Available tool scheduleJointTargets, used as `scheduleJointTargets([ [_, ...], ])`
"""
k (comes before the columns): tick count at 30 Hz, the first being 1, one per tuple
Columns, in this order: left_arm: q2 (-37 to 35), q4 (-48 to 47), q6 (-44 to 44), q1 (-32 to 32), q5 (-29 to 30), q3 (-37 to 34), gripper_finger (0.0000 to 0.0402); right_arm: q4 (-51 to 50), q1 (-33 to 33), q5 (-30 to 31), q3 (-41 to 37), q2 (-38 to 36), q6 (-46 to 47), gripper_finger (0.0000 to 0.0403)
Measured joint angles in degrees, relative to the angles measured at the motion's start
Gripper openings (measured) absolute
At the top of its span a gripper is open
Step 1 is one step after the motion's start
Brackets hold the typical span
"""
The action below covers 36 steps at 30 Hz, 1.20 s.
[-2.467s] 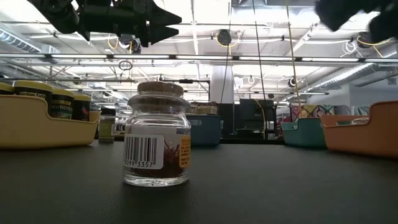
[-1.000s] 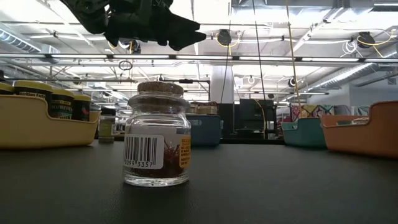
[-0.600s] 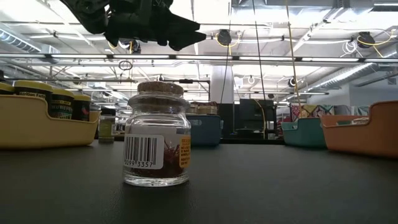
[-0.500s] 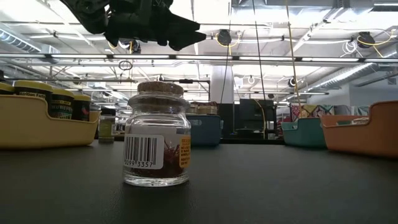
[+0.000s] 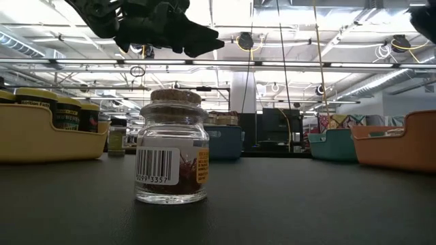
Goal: Sort spices by type
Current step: Put the small brown seasoning bottle into the orange bin
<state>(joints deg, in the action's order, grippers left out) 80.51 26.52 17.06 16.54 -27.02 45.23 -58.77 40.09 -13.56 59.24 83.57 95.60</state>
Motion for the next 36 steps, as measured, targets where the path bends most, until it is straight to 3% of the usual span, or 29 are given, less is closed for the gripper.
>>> scheduleJointTargets([
  [12, 0.00, -0.08, -0.09, 0.11, 0.00, 0.00, 0.0320, -20.94, -9.54, 4.43, 14.50, -0.02, -12.11, 0.0160],
  [26, 0.00, -0.08, -0.15, 0.11, 0.02, 0.00, 0.0320, -24.27, -26.84, 10.74, 15.07, -1.42, -40.22, 0.0160],
  [36, 0.00, -0.10, -0.15, 0.22, 0.02, 0.00, 0.0320, -30.94, -34.46, 15.48, 14.87, -6.43, -45.14, 0.0160],
])
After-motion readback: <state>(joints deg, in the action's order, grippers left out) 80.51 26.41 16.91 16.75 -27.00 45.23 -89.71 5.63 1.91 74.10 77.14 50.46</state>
